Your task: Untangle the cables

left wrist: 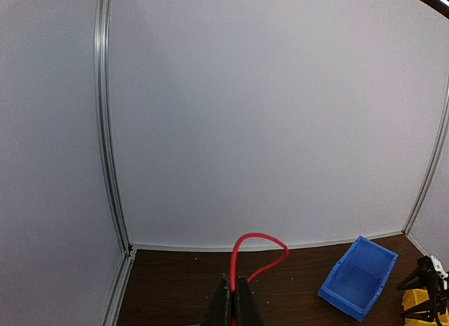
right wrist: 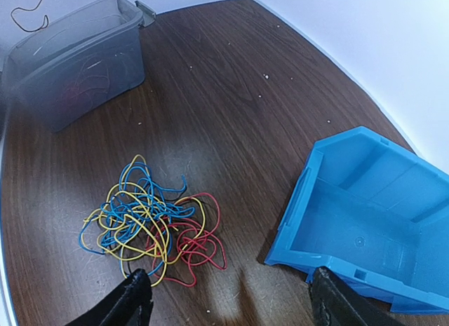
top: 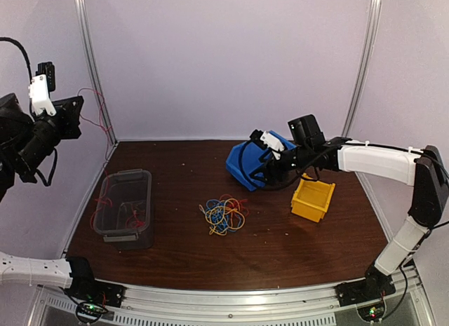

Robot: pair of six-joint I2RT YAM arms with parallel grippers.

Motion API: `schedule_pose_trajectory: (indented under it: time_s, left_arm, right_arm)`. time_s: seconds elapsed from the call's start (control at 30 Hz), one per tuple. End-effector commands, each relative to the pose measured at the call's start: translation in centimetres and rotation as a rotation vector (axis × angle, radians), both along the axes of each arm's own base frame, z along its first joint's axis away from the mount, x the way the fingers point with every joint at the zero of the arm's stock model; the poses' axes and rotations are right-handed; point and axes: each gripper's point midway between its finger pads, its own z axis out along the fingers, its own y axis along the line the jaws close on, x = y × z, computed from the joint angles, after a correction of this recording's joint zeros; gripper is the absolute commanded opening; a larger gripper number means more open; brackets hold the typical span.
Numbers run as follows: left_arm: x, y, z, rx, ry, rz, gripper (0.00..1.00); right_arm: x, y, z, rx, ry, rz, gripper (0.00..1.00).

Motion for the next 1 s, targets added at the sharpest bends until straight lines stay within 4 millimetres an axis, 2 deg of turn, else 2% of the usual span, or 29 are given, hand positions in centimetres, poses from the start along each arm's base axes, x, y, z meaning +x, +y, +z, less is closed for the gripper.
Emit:
schedule_pose_trajectory:
  time_s: [0.0, 0.33, 0.37, 0.4, 0.47, 0.53, 0.73, 0.9, 0.97]
  left_arm:
    - [0.6, -0.1, -4.7, -0.043, 0.075, 0.025, 0.0]
    - [0.7, 0.1, -17.9, -0.021, 0.341, 0.098, 0.0]
    - [0.6, 0.2, -18.6, -0.028, 0.359, 0.105, 0.05]
    - [0.4, 0.3, -19.1, -0.035, 0.374, 0.109, 0.16]
    - [0.2, 0.7, -19.2, -0.05, 0.38, 0.119, 0.37]
    - [0.1, 1.0, -18.6, -0.068, 0.366, 0.12, 0.48]
    - [0.1, 1.7, -16.7, -0.072, 0.325, 0.146, 0.6]
    - [0.8, 0.1, -16.1, -0.037, 0.327, 0.104, 0.65]
    - [1.1, -0.6, -16.8, -0.013, 0.371, 0.101, 0.68]
  right_arm:
    - [-0.1, -0.2, 1.5, 0.039, -0.026, -0.001, 0.78]
    - [-0.6, -0.1, 1.0, 0.044, -0.018, 0.016, 0.78]
    - [-0.6, -0.1, 0.9, 0.043, -0.017, 0.018, 0.78]
    - [-0.6, -0.2, 0.8, 0.042, -0.015, 0.018, 0.78]
    - [-0.6, -0.1, 0.7, 0.041, -0.014, 0.02, 0.78]
    - [-0.7, -0.1, 0.5, 0.042, -0.013, 0.024, 0.78]
    - [-0.8, 0.0, -0.1, 0.041, 0.0, 0.033, 0.78]
    - [-0.8, -0.1, 0.4, 0.037, -0.012, 0.032, 0.78]
    - [-0.8, -0.1, 1.0, 0.03, -0.015, 0.032, 0.78]
